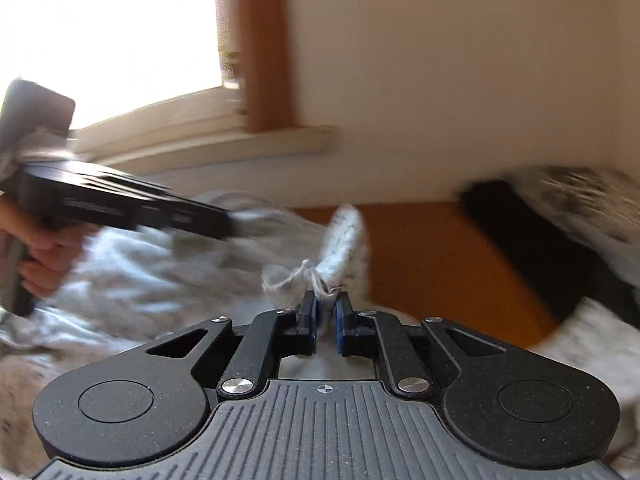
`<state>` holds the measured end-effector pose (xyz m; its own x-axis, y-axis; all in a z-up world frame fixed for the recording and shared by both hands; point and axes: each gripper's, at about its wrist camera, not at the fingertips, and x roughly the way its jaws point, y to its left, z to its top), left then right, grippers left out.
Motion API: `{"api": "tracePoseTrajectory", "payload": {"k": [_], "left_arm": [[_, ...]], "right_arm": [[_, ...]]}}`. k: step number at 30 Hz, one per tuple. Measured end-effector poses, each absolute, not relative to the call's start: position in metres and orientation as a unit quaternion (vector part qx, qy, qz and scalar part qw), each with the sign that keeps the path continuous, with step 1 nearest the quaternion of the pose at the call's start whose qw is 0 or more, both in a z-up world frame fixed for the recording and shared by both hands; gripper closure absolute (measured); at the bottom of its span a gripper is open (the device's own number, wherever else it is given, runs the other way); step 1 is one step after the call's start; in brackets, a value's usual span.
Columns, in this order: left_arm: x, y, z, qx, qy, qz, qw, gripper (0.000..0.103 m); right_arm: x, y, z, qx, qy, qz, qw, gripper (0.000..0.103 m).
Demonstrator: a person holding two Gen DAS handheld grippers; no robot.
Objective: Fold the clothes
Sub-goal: 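Grasp the sheet edge with the left tool while the right tool reaches toward it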
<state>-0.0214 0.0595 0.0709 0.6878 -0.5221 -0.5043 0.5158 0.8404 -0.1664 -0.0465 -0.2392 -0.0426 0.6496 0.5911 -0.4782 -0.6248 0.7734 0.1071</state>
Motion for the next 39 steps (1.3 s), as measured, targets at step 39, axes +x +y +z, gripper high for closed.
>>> {"api": "tracePoseTrajectory", "payload": {"k": [39], "left_arm": [[-0.013,0.138,0.029,-0.068,0.262,-0.232,0.934,0.095]], "right_arm": [[-0.011,-0.173,-0.028,-0.241,0.297,0.309,0.871,0.064]]}}
